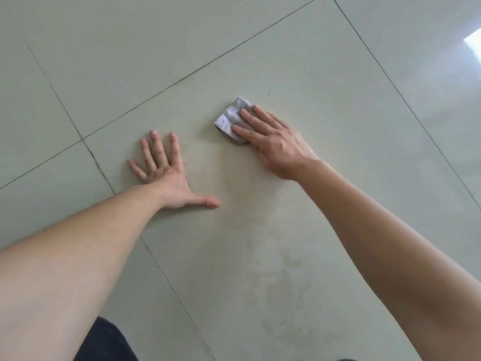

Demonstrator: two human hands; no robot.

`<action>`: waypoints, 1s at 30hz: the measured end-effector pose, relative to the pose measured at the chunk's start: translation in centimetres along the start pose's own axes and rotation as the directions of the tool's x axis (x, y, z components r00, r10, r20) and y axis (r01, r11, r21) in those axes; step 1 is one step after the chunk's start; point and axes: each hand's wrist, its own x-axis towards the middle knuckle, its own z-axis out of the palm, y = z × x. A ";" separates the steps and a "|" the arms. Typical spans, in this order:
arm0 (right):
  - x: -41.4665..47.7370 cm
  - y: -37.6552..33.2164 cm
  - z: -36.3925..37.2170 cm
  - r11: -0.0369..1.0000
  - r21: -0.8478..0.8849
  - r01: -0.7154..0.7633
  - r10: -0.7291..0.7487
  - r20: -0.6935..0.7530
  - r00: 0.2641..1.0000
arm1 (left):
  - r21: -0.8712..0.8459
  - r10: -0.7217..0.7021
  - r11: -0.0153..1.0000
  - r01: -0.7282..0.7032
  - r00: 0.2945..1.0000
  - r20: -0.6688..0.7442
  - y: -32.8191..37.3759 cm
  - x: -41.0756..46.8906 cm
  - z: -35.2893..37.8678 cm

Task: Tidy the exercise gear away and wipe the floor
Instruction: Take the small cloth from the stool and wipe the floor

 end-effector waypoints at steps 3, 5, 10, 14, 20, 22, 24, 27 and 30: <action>-2.0 5.5 -2.9 0.891 0.095 -0.444 0.453 -0.132 0.882 | 0.018 -0.007 1.000 0.007 1.000 -0.011 0.0 0.0 0.2; -4.1 7.1 -3.5 0.680 0.179 -0.711 0.733 -0.147 0.664 | 0.024 -0.012 1.000 0.012 1.000 -0.023 0.0 0.1 0.6; -7.0 -0.5 0.1 0.763 0.168 -0.624 0.645 -0.142 0.751 | -0.029 -0.037 0.999 0.035 0.994 -0.099 0.4 0.8 1.1; -10.9 -9.5 4.2 0.974 0.095 -0.205 0.205 0.010 0.979 | -0.017 -0.073 0.997 0.071 0.985 -0.153 0.5 1.1 1.4; -15.7 -1.2 0.9 0.960 0.045 -0.277 0.278 -0.017 0.961 | -0.026 -0.082 0.997 0.078 0.974 -0.209 0.7 1.3 2.0; -18.4 3.5 -0.9 0.749 0.127 -0.651 0.663 -0.117 0.740 | -0.015 -0.079 0.997 0.077 0.971 -0.227 0.8 1.4 2.2; -21.1 5.8 -1.8 0.418 0.243 -0.876 0.909 -0.110 0.403 | -0.005 -0.082 0.997 0.083 0.968 -0.237 0.9 1.4 2.3; -21.2 3.9 -0.5 0.192 0.295 -0.936 0.981 -0.096 0.171 | 0.002 -0.100 0.995 0.103 0.965 -0.241 1.1 1.3 2.3; -18.7 -2.7 2.5 0.492 0.251 -0.834 0.870 -0.178 0.460 | 0.013 -0.092 0.995 0.099 0.960 -0.264 1.4 1.5 2.2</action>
